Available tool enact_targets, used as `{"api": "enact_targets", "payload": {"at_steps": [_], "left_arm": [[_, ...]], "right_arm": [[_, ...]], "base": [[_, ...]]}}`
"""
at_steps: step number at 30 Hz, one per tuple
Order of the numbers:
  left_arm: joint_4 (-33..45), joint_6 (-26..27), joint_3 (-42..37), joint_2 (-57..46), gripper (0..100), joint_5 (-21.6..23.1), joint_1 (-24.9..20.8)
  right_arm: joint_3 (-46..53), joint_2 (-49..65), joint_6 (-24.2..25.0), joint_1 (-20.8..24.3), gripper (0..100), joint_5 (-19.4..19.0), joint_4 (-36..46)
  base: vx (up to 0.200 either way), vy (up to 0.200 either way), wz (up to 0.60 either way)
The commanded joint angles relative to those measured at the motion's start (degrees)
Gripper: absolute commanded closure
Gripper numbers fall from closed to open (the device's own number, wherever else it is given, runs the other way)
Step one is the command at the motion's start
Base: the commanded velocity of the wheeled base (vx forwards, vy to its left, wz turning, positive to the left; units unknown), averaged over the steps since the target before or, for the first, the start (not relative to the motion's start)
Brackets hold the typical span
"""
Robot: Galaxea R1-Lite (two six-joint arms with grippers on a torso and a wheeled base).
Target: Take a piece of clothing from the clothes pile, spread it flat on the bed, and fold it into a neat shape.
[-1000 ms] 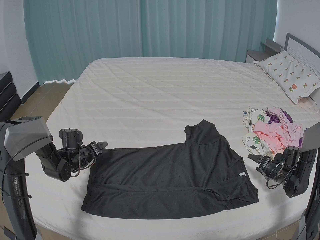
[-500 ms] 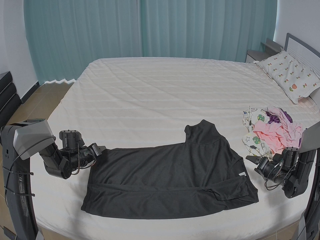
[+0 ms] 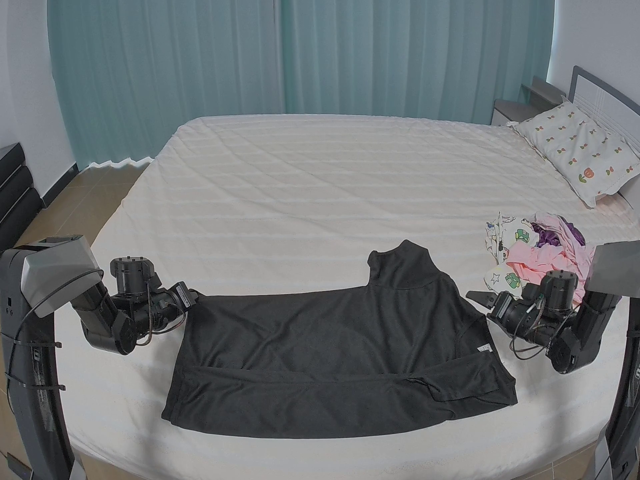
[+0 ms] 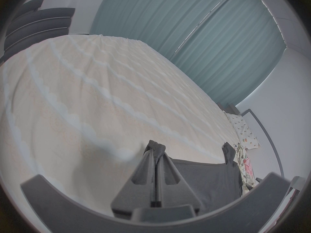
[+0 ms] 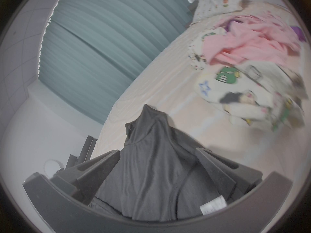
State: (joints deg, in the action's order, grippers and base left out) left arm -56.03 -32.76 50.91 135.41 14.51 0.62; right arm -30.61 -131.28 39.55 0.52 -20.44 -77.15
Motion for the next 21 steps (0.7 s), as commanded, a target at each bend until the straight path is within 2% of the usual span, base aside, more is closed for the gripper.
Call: {"api": "enact_targets", "payload": {"at_steps": [1, 2, 4, 6, 7, 8, 13, 21], "left_arm": [[-0.1, -0.1, -1.3, -2.3, 100, -0.4, 0.1], [-0.1, -0.1, -1.3, -2.3, 100, -0.4, 0.1], [-0.2, 0.0, -2.5, -2.8, 100, -0.4, -0.2], [-0.2, 0.0, -2.5, -2.9, 100, -0.3, -0.3], [-0.1, -0.1, -2.5, -2.9, 100, -0.4, -0.6], [-0.2, -0.1, -2.6, -3.0, 100, -0.4, -0.9], [-0.1, -0.2, -2.6, -3.0, 100, -0.4, -1.7], [-0.6, -0.2, -3.6, -3.0, 100, -0.4, -2.4]], "right_arm": [[-15.4, -0.6, -6.0, 4.2, 0, 0.1, 11.3], [-15.4, -0.6, -6.0, 4.2, 0, 0.1, 11.3], [-25.9, -1.7, -7.4, 5.3, 0, 0.1, 22.1], [-30.4, -2.0, -7.6, 5.4, 0, 0.1, 27.6], [-36.0, -3.2, -8.3, 5.5, 0, 0.1, 34.4], [-39.4, -4.4, -9.0, 5.6, 0, 0.2, 37.8], [-48.6, -11.5, -12.4, 5.8, 0, 4.2, 42.8], [-55.3, -16.8, -14.8, 5.6, 0, 4.5, 45.9]], "base": [[0.0, 0.0, 0.0], [0.0, 0.0, 0.0], [0.0, 0.0, 0.0], [0.0, 0.0, 0.0], [0.0, 0.0, 0.0], [0.0, 0.0, 0.0], [0.0, 0.0, 0.0], [0.0, 0.0, 0.0]]}}
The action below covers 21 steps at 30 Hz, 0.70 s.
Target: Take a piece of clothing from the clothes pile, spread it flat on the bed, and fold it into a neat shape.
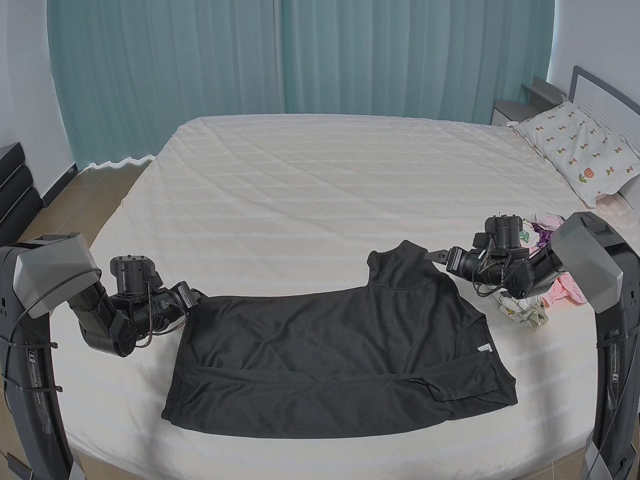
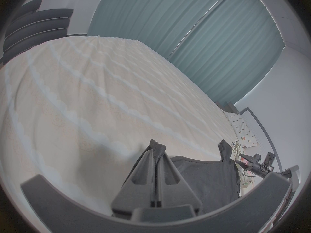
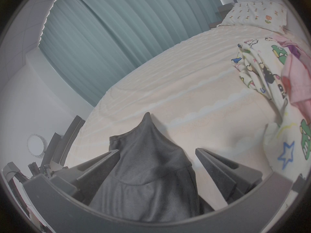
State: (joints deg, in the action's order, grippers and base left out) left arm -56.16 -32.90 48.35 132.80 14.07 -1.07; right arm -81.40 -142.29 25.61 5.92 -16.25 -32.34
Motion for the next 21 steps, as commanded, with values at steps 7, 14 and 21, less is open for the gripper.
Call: {"api": "enact_targets", "payload": {"at_steps": [7, 14, 21], "left_arm": [[-0.4, -0.1, -1.3, -0.3, 100, -0.1, -0.6], [-0.5, -0.1, -1.2, -0.4, 100, -0.3, -0.6], [-0.4, 0.0, -1.2, 0.0, 100, -0.4, -0.6]], "right_arm": [[-5.0, -5.8, -1.0, 0.3, 0, -0.7, 1.1], [-5.2, -6.2, -0.8, 0.8, 0, -1.5, 1.1], [-4.5, -5.6, 1.3, 0.1, 100, -1.6, 0.3]], "base": [[0.0, 0.0, 0.0], [0.0, 0.0, 0.0], [0.0, 0.0, 0.0]]}}
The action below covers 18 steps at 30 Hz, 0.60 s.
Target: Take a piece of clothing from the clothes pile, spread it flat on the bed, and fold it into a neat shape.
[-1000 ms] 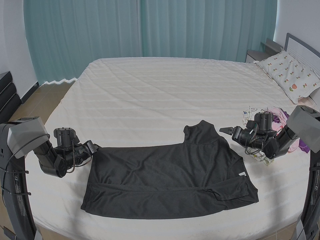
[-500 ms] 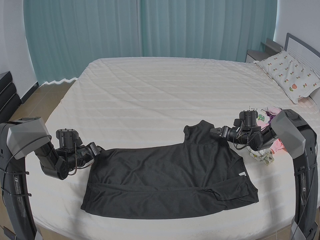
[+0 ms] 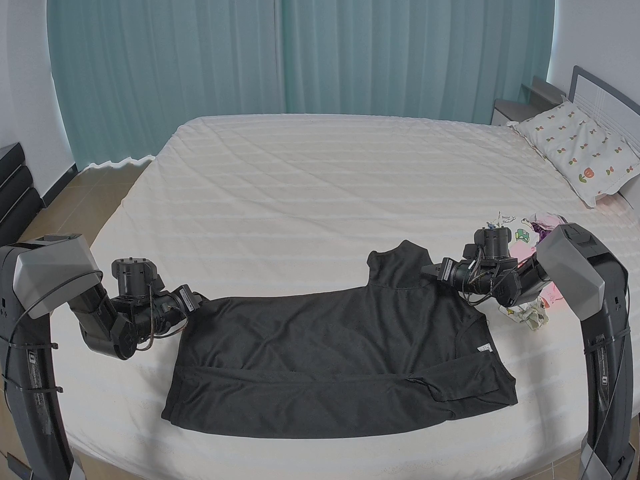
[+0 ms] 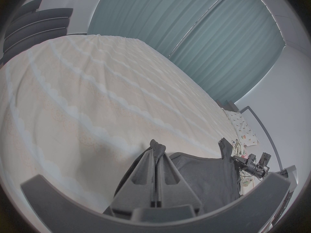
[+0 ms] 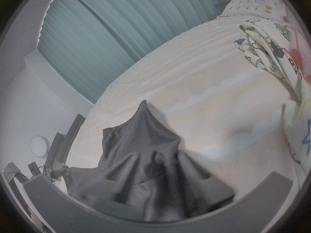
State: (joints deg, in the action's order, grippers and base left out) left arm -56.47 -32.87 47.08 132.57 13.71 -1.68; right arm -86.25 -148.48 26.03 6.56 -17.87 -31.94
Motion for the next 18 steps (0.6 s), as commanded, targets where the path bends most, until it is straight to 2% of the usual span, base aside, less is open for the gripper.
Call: {"api": "enact_targets", "payload": {"at_steps": [1, 6, 7, 11, 18], "left_arm": [[0.0, 0.0, 0.0, 0.2, 100, -0.1, 0.0], [-0.1, 0.0, 0.0, -0.2, 100, -0.9, 0.0], [-0.4, 0.0, 0.3, -0.2, 100, -2.4, -0.1], [-0.7, 0.0, 0.2, -0.6, 100, -3.8, 0.0], [-0.9, 0.0, 0.3, -2.0, 100, -4.0, 0.3]], "right_arm": [[0.6, 1.1, 1.0, -0.7, 100, 0.0, -0.1], [3.2, 3.5, 1.7, -1.6, 100, -0.1, -0.2], [4.3, 4.5, 2.0, -2.0, 100, -0.1, -0.6], [7.4, 6.5, 3.2, -2.2, 100, -0.1, -1.3], [11.2, 7.7, 5.6, -2.6, 100, -0.3, -9.4]], "base": [[0.0, 0.0, 0.0], [0.0, 0.0, 0.0], [0.0, 0.0, 0.0], [0.0, 0.0, 0.0], [0.0, 0.0, 0.0]]}}
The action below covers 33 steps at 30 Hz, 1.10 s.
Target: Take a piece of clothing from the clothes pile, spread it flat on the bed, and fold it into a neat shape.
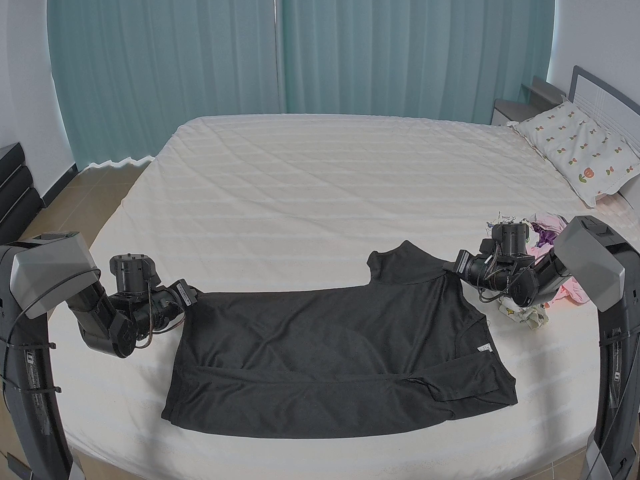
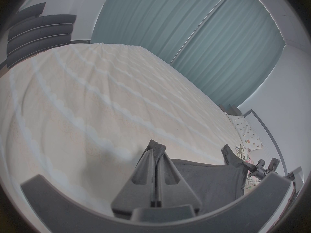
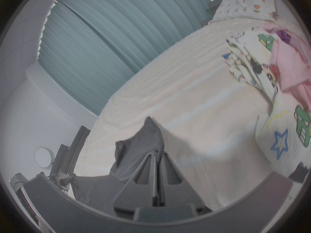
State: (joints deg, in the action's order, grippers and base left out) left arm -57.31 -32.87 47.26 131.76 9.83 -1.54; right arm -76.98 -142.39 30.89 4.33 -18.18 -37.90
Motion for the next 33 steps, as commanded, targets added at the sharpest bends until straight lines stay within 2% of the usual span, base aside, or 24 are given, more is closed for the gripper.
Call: {"api": "enact_targets", "payload": {"at_steps": [1, 8, 15, 25, 33], "left_arm": [[-0.1, 0.0, 0.3, -1.6, 100, -0.1, 0.1], [-0.1, 0.0, 0.6, -2.6, 100, -0.1, 1.2], [-0.1, -0.1, -0.3, -4.3, 100, -0.1, 2.1], [-0.1, 0.0, -1.4, -6.2, 100, -0.1, 2.8], [-0.1, 0.0, -4.2, -8.4, 100, 0.3, 3.4]], "right_arm": [[2.3, 1.5, 1.1, -0.4, 100, 0.0, -5.2], [3.6, 1.4, 2.0, 0.0, 100, 0.4, -11.4], [5.1, -0.5, 0.0, 0.8, 100, 0.6, -12.2], [4.9, 1.6, 0.6, -0.3, 100, 1.3, -15.0], [11.1, 5.2, 0.2, -0.5, 100, -0.3, -17.7]], "base": [[0.0, 0.0, 0.0], [0.0, 0.0, 0.0], [0.0, 0.0, 0.0], [0.0, 0.0, 0.0], [0.0, 0.0, 0.0]]}}
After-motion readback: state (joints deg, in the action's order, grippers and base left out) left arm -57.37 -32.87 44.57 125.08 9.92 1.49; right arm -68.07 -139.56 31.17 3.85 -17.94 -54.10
